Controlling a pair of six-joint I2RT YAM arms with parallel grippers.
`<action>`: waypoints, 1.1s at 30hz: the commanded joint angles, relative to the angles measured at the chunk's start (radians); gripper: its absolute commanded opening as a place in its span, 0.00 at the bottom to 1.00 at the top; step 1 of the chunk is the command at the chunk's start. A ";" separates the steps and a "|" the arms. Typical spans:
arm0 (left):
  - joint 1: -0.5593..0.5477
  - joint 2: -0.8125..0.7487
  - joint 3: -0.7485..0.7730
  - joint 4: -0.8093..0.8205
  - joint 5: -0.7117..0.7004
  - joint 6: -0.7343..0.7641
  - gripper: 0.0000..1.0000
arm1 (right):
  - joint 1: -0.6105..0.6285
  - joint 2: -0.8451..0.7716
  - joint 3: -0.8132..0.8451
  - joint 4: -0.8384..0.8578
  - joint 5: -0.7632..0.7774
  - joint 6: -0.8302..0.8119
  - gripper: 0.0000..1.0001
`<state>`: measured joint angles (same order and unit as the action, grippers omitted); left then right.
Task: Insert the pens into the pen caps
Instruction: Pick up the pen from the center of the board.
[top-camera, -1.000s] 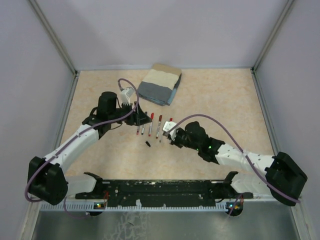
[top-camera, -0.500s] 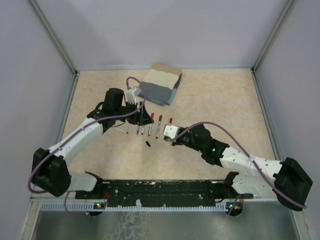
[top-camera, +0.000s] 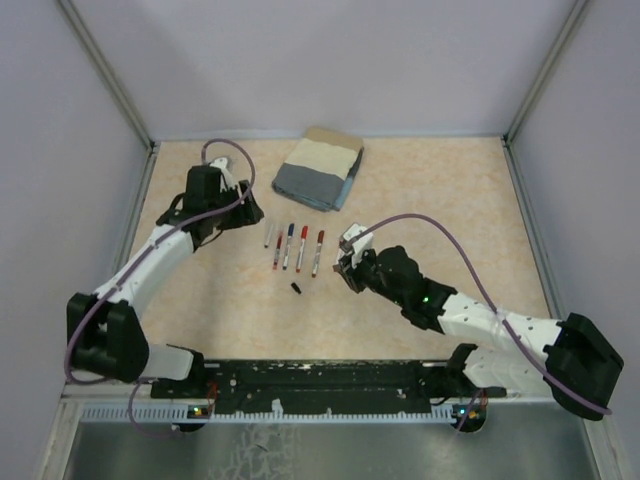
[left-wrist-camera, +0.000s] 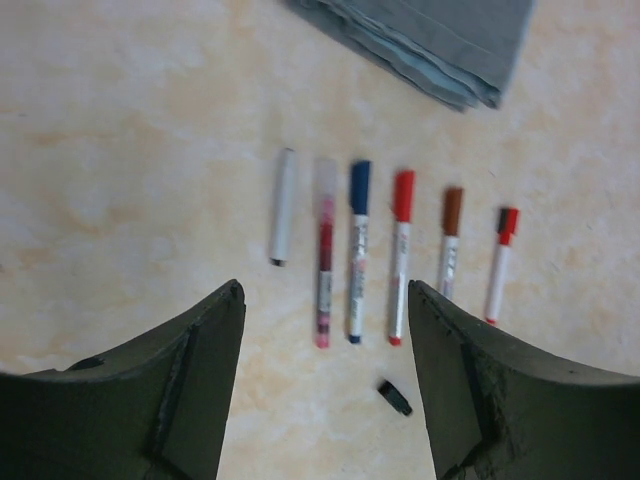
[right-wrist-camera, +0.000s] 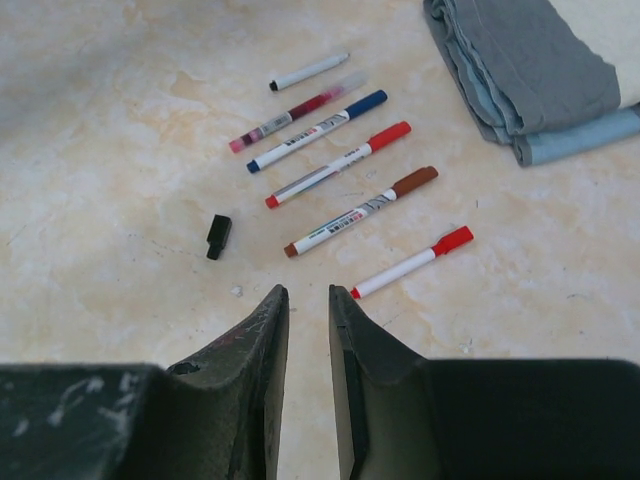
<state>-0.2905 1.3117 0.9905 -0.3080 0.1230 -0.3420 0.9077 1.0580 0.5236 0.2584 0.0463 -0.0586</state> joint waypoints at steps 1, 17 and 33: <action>0.031 0.176 0.133 -0.071 -0.156 0.026 0.72 | 0.013 0.003 0.011 0.024 0.071 0.115 0.23; 0.018 0.563 0.387 -0.153 -0.034 0.114 0.62 | 0.013 -0.046 -0.087 0.017 0.099 0.204 0.25; -0.049 0.705 0.471 -0.227 -0.153 0.131 0.56 | 0.013 -0.030 -0.120 0.041 0.070 0.214 0.25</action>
<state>-0.3202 1.9957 1.4132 -0.4908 0.0303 -0.2325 0.9077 1.0363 0.4065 0.2379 0.1143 0.1410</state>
